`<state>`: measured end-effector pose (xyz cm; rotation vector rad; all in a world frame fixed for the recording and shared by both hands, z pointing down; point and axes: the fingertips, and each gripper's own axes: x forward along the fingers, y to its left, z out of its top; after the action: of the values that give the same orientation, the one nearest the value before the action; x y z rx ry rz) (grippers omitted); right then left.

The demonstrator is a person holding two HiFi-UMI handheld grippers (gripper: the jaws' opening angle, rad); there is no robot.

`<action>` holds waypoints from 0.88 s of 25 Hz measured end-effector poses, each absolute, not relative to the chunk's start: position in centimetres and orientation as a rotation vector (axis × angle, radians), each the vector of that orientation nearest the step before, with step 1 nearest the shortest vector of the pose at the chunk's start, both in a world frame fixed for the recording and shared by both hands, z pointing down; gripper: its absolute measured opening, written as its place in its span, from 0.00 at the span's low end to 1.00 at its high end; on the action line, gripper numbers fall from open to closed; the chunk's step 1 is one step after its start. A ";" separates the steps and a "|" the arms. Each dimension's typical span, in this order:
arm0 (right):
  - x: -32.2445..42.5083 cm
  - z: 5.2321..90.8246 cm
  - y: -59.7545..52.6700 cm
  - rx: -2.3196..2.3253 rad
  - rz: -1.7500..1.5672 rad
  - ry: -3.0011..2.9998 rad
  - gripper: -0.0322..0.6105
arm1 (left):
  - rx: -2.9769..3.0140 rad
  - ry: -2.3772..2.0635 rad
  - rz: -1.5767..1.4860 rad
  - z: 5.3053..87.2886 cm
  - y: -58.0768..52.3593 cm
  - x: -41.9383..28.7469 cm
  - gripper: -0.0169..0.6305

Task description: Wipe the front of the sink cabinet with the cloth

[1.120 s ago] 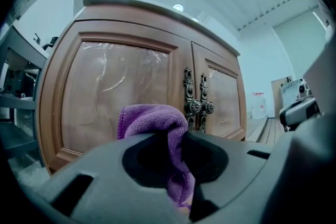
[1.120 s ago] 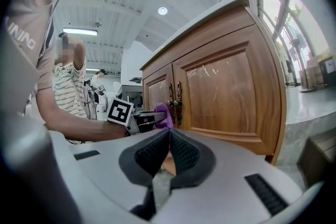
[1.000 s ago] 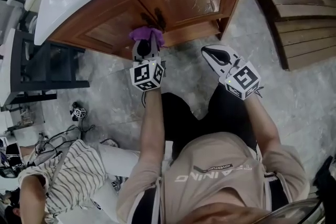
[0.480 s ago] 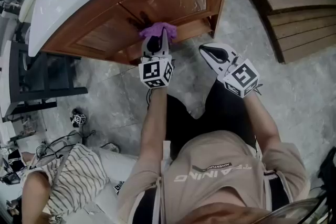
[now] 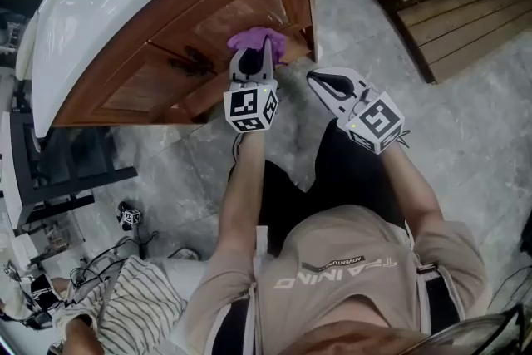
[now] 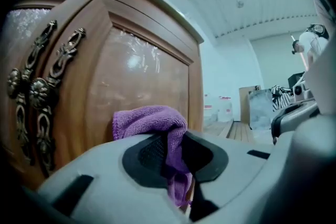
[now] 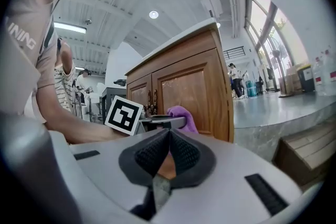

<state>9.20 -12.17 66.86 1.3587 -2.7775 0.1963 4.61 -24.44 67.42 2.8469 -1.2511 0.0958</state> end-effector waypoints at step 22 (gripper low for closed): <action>22.2 67.8 -8.0 1.687 0.264 -2.577 0.07 | 2.968 -0.831 0.057 68.0 -21.9 20.6 0.13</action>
<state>22.20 -8.04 67.78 1.6873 -2.5768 0.2638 20.58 -21.85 67.99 2.9678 -0.8305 0.0571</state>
